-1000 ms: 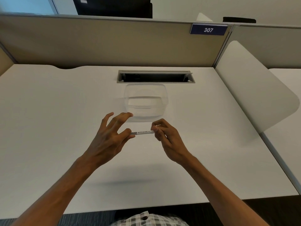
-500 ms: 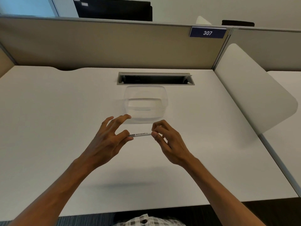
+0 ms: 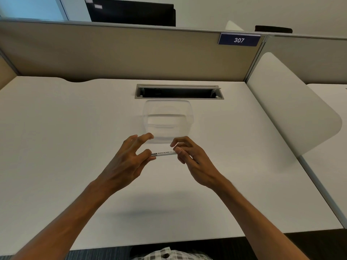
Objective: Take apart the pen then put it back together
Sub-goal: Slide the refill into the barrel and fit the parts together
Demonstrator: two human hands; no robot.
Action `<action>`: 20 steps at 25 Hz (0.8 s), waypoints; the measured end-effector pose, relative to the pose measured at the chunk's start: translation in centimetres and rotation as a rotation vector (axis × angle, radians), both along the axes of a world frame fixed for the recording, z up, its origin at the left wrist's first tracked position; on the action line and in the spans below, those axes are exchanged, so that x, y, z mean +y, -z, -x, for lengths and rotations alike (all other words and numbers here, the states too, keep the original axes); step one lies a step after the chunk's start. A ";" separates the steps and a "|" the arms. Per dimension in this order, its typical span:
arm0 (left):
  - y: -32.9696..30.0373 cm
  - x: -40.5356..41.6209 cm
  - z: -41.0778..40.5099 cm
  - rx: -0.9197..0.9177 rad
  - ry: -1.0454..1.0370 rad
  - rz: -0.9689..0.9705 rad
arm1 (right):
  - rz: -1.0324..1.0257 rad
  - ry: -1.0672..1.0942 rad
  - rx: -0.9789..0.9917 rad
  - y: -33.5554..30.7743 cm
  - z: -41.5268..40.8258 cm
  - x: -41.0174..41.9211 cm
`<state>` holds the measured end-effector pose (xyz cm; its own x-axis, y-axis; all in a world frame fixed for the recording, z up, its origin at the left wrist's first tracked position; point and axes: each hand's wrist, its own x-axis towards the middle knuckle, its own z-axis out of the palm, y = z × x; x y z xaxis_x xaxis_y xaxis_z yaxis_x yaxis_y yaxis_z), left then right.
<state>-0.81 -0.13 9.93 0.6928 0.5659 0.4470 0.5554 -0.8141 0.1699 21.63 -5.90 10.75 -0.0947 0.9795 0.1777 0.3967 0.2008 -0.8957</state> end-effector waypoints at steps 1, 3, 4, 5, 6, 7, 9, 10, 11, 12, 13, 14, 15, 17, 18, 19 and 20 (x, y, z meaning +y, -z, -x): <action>0.0 0.0 -0.1 0.003 0.002 -0.018 | 0.012 0.007 0.010 0.1 0.0 0.1; -0.1 0.0 -0.3 0.003 0.008 -0.029 | 0.017 0.018 -0.014 0.3 -0.1 0.1; -0.1 0.0 -0.3 0.003 0.007 -0.016 | 0.009 0.025 -0.033 0.4 -0.1 0.2; -0.1 0.0 -0.3 0.002 0.002 0.005 | -0.004 0.036 -0.046 0.5 0.0 0.2; 0.0 0.0 -0.3 0.002 -0.006 0.032 | -0.021 0.055 -0.050 0.5 0.1 0.1; 0.1 0.0 -0.3 0.002 -0.015 0.059 | -0.040 0.080 -0.045 0.5 0.3 0.1; 0.3 -0.1 -0.3 -0.004 -0.030 0.101 | -0.070 0.126 0.006 0.5 0.7 0.0; 0.4 -0.2 -0.3 -0.014 -0.035 0.117 | -0.077 0.138 0.037 0.5 0.9 0.0; 0.4 -0.2 -0.4 -0.028 -0.038 0.129 | -0.081 0.148 0.056 0.6 1.0 0.0; 0.4 -0.3 -0.5 -0.042 -0.041 0.137 | -0.083 0.159 0.065 0.7 1.1 0.0; 0.3 -0.3 -0.5 -0.053 -0.043 0.140 | -0.082 0.174 0.071 0.9 1.2 0.0; 0.3 -0.3 -0.6 -0.058 -0.044 0.140 | -0.074 0.193 0.085 1.0 1.2 0.0; 0.3 -0.3 -0.7 -0.061 -0.045 0.140 | -0.063 0.216 0.114 1.2 1.3 0.0; 0.4 -0.4 -0.9 -0.065 -0.046 0.147 | -0.032 0.261 0.207 1.3 1.6 0.0; 0.5 -0.5 -1.0 -0.070 -0.046 0.157 | -0.010 0.281 0.261 1.3 1.7 0.1; 0.6 -0.5 -1.2 -0.076 -0.047 0.167 | 0.010 0.296 0.312 1.3 1.8 0.2; 0.6 -0.6 -1.2 -0.082 -0.048 0.176 | 0.024 0.306 0.358 1.2 1.9 0.3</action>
<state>0.41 -0.68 9.30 0.6281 0.6722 0.3920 0.5714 -0.7404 0.3541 19.69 -5.63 9.54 0.2619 0.9571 0.1237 0.0996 0.1007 -0.9899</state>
